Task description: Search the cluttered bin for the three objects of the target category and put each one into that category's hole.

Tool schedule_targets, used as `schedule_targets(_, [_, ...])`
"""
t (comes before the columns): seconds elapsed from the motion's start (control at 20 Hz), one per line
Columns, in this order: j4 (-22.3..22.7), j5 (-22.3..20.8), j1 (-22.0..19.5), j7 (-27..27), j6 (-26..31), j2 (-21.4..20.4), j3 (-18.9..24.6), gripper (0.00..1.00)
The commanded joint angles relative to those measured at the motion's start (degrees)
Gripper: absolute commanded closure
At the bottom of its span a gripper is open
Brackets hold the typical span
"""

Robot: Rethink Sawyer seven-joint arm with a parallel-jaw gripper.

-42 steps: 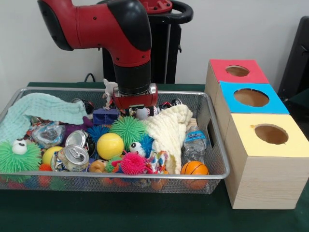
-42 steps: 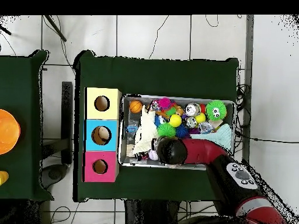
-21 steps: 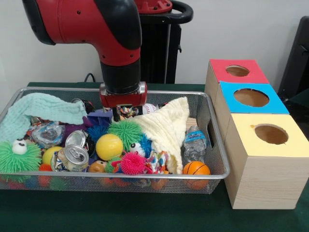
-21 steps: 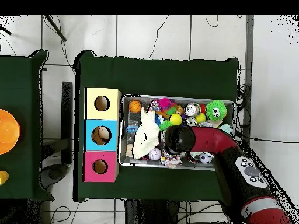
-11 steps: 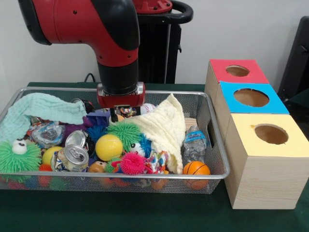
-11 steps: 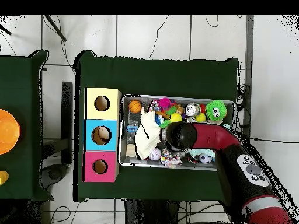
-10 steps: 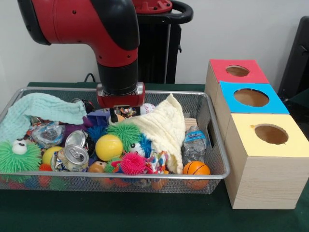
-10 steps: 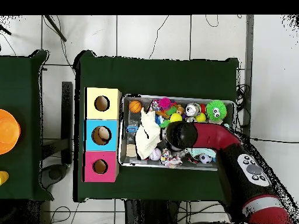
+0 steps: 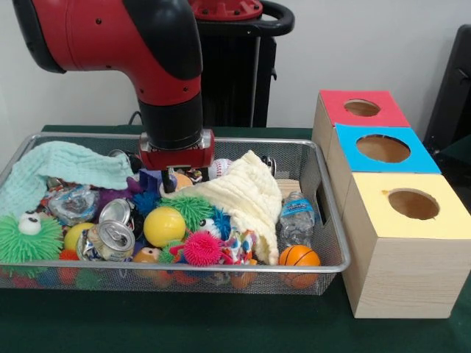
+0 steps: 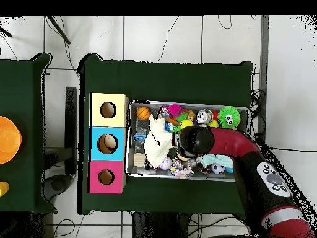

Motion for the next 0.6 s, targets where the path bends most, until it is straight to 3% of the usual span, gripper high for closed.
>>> schedule_targets(0.05, [-6.7, -2.5, -2.3, -8.7, 0.4, 3.0, 4.9, 0.0])
schedule_targets(0.6, [-15.8, -6.0, -6.4, -17.2, -0.7, 14.0, 8.9, 0.0])
